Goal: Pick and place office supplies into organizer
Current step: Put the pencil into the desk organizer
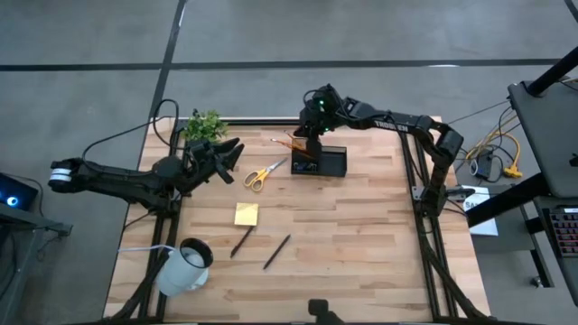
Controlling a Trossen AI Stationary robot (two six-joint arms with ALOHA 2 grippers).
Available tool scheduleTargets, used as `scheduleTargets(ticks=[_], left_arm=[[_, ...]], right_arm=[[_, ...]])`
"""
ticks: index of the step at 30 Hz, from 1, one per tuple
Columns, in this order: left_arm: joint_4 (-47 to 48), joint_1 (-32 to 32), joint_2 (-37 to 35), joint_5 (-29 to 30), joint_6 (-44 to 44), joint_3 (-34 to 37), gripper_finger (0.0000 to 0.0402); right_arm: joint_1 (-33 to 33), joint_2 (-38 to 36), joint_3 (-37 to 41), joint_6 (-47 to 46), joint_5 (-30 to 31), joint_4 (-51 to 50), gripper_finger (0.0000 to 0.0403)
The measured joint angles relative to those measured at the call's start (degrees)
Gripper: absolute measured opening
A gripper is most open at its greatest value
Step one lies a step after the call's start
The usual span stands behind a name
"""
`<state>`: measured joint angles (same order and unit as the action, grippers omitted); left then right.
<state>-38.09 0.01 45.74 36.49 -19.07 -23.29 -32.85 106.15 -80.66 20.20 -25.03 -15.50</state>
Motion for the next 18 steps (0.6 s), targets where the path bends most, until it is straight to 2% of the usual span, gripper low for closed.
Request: scheduleTargets(ticks=[6,13,18], left_arm=[[0.0,0.0,0.0,0.0,0.0,0.0,0.0157],[0.0,0.0,0.0,0.0,0.0,0.0,0.0157],[-0.2,0.0,0.0,0.0,1.6,0.0,0.0157]], right_arm=[[2.3,0.0,-2.7,2.7,0.1,0.1,0.0033],[3.9,0.6,-6.2,2.4,1.0,3.6,0.0103],[4.0,4.2,-9.7,0.0,1.2,1.3,0.0153]])
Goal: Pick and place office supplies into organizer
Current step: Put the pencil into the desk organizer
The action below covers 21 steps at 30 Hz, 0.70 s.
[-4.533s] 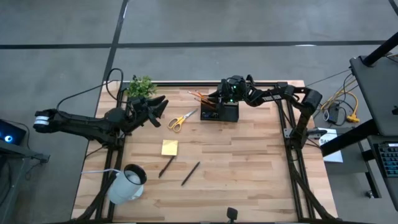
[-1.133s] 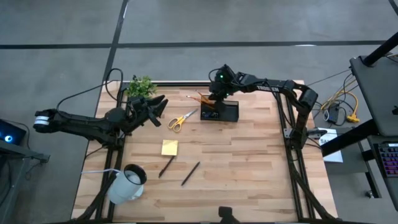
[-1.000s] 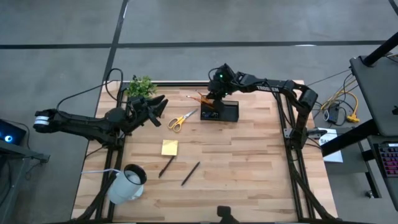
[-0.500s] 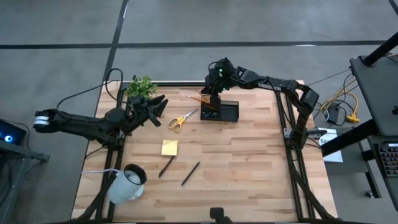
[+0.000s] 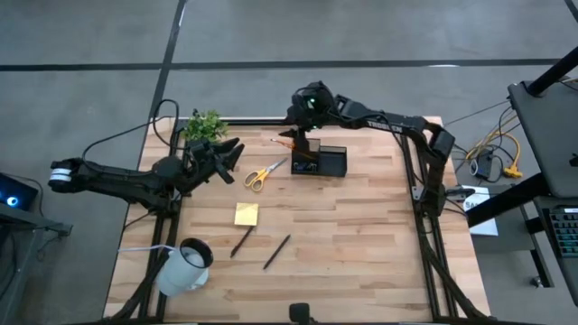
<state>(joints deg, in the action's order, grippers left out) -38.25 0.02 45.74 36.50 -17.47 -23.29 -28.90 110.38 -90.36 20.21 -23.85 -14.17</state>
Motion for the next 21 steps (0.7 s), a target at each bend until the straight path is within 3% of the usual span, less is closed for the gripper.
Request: scheduleTargets(ticks=[7,13,21], left_arm=[[-0.4,0.0,-0.6,0.3,0.2,0.0,0.0157],[-0.3,0.0,-0.8,0.4,0.1,0.0,0.0157],[-0.3,0.0,-0.8,0.4,0.1,0.0,0.0157]], right_arm=[[1.0,9.6,-14.2,0.4,2.4,-13.8,0.019],[1.0,16.2,-27.7,2.1,2.8,-26.7,0.0196],[2.0,23.5,-39.4,4.7,2.8,-37.4,0.0196]])
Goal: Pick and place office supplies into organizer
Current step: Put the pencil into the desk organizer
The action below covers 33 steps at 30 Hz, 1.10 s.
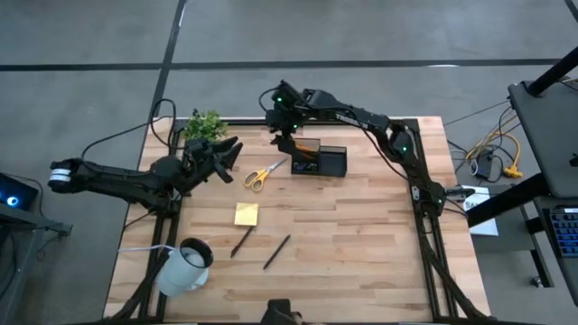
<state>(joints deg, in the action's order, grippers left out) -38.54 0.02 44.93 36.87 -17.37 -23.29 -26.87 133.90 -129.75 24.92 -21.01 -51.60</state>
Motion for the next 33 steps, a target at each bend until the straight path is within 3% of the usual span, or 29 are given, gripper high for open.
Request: scheduleTargets(ticks=[5,14,33], left_arm=[[0.0,0.0,0.0,0.0,0.0,0.0,0.0157],[0.0,0.0,-0.1,0.1,0.0,0.0,0.0157],[0.0,0.0,-0.1,0.0,0.1,0.0,0.0157]], right_arm=[[0.0,2.4,-3.3,0.6,1.3,-3.4,0.0196],[0.1,3.1,-2.1,2.1,3.0,-3.2,0.0189],[0.1,3.1,-2.0,2.3,3.2,-3.1,0.0066]])
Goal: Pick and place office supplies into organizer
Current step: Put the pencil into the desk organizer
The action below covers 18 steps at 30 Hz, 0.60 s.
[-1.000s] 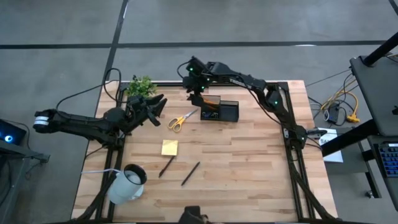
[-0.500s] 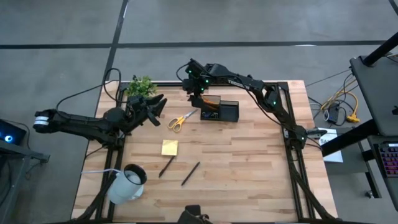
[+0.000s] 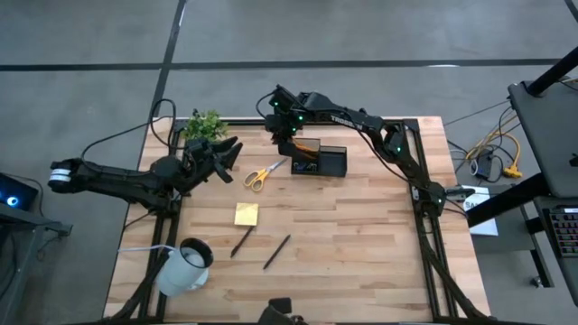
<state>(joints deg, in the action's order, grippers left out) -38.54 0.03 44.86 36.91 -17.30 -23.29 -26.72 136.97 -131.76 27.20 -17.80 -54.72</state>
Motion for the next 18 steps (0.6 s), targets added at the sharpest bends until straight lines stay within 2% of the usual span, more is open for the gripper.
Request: scheduleTargets(ticks=[8,18], left_arm=[[0.0,0.0,0.0,0.0,0.0,0.0,0.0157],[0.0,0.0,0.0,0.0,0.0,0.0,0.0157]], right_arm=[[0.4,0.0,0.1,0.2,-0.1,-0.6,0.0032],[0.5,-0.2,-1.1,0.4,0.2,-0.6,0.0028]])
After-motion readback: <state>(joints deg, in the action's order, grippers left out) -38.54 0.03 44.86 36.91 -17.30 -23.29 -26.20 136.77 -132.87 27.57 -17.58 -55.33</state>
